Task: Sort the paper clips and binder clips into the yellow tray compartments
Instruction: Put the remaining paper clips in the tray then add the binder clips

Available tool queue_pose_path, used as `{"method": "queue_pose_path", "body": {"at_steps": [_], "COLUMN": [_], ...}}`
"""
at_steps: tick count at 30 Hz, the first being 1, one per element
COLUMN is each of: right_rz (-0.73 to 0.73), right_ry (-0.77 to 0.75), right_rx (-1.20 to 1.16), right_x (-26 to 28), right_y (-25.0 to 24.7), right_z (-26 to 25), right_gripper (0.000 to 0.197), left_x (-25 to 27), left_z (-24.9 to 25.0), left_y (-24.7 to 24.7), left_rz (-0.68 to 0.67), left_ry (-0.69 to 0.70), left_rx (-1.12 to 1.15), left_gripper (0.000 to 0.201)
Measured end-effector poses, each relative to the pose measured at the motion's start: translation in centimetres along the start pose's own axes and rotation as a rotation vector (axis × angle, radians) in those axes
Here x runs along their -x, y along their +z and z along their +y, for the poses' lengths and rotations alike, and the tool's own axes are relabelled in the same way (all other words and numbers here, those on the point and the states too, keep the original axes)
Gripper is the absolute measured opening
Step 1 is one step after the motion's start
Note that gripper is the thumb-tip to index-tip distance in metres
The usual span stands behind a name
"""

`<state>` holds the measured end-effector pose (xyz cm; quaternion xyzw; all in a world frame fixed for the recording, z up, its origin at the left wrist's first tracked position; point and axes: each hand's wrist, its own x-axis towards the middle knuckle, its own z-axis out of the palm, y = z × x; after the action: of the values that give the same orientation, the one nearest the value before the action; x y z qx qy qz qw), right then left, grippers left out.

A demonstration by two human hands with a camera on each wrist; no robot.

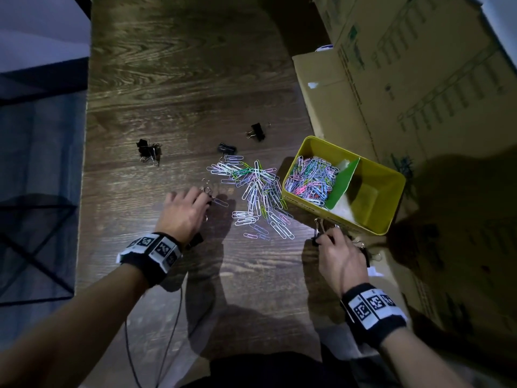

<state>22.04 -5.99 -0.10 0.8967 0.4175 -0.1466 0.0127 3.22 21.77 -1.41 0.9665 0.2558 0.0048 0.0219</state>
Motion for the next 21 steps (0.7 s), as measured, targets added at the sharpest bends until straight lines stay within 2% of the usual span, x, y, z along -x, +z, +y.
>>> {"method": "queue_pose_path", "body": {"at_steps": [2, 4, 8, 12, 17, 21], "right_rz": [-0.037, -0.018, 0.059, 0.044, -0.003, 0.017], "right_ry": [0.040, 0.032, -0.083, -0.150, -0.232, -0.204], "right_rx": [-0.003, -0.016, -0.040, -0.068, -0.052, -0.110], "right_x": [0.0, 0.0, -1.1, -2.1, -3.0, -3.7], "right_y": [-0.4, -1.1, -2.0, -2.0, -1.6, -1.3], "right_z": [-0.6, -1.7, -4.9, -7.4, -9.0, -8.7], "right_gripper": [0.022, 0.023, 0.019, 0.010, 0.010, 0.011], "left_x": [0.9, 1.8, 2.2, 1.0, 0.3, 2.0], "left_z": [-0.4, -0.4, 0.4, 0.5, 0.2, -0.6], "left_y": [0.3, 0.8, 0.9, 0.4, 0.7, 0.7], "left_rz": [-0.042, -0.096, -0.208, -0.253, -0.206, -0.037], "left_ry": [-0.055, -0.053, -0.157, -0.256, -0.296, -0.229], "left_rx": [0.014, 0.067, 0.189, 0.144, 0.185, 0.296], "left_gripper": [0.013, 0.018, 0.018, 0.023, 0.018, 0.022]}}
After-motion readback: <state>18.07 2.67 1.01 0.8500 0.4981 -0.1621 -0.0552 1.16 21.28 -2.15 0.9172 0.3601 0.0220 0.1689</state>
